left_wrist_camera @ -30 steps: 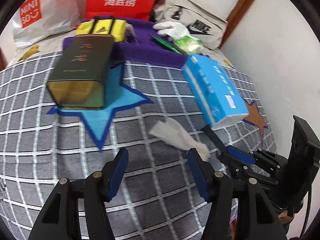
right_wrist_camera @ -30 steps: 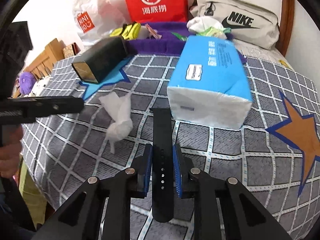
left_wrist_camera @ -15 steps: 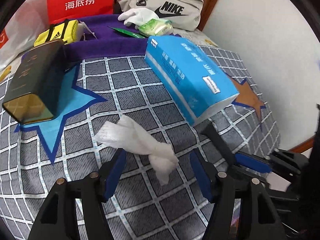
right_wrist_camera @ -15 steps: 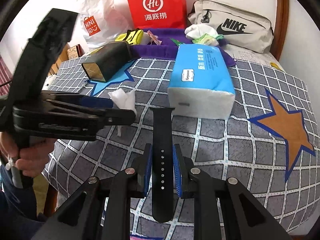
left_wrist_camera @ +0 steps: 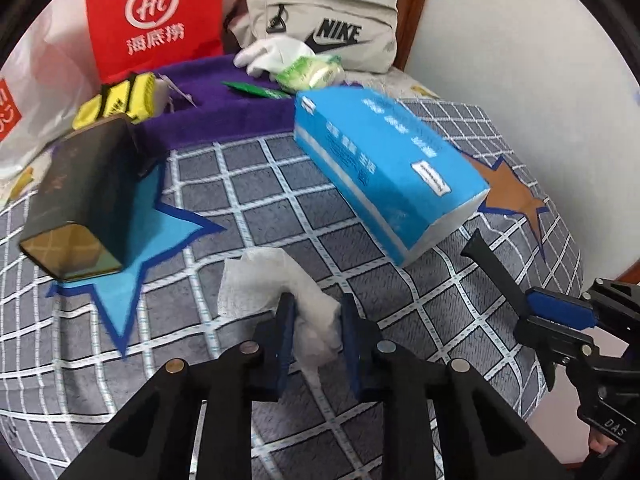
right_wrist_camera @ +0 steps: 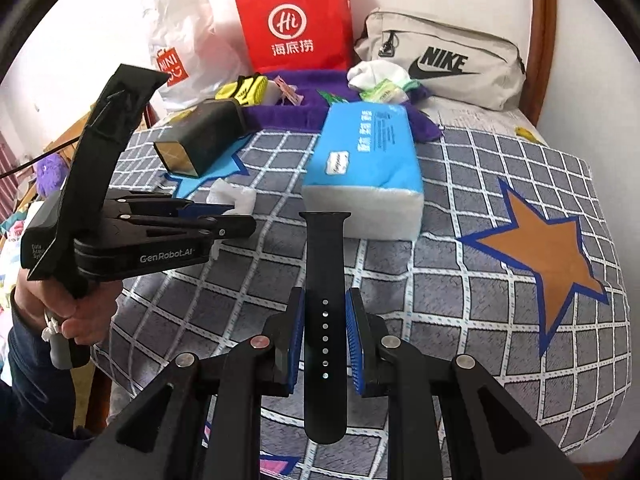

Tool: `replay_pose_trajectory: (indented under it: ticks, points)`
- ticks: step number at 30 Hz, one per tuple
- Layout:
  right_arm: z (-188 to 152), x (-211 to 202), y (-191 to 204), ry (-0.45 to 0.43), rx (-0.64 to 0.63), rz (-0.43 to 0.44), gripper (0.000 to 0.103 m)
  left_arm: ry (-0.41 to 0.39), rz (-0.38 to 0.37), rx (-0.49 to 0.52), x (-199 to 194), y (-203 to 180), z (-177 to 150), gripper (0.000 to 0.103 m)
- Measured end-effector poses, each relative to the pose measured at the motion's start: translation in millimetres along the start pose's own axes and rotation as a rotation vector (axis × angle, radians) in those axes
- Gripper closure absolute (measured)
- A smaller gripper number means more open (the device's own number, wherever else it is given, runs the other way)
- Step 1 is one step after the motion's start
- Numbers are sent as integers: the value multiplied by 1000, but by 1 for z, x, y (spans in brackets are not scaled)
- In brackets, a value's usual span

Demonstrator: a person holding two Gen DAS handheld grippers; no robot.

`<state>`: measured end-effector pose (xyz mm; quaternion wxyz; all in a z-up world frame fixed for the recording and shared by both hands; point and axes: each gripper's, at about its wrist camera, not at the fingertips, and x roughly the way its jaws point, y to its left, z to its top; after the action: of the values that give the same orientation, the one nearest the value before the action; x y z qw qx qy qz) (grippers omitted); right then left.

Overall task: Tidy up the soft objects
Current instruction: 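Carry the tissue and watch strap over the purple towel with both tools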

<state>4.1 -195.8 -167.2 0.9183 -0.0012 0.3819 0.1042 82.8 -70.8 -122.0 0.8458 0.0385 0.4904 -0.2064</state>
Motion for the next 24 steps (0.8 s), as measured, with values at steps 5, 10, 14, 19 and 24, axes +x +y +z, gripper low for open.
replay_pose_trajectory:
  ticks: [5, 10, 14, 19, 24]
  points:
    - [8, -1, 8, -12, -5, 30, 83, -21, 10, -34, -16, 10, 3, 81]
    - [20, -5, 20, -31, -26, 64, 83, -57, -11, -74, -37, 23, 4, 81]
    - [35, -4, 23, -48, -31, 73, 83, -84, -1, -86, -52, 30, 11, 82]
    - [58, -1, 22, -68, -29, 76, 83, -122, 19, -103, -67, 43, 23, 82]
    - [83, 7, 12, -75, -3, 55, 83, -142, 16, -136, -74, 61, 40, 81]
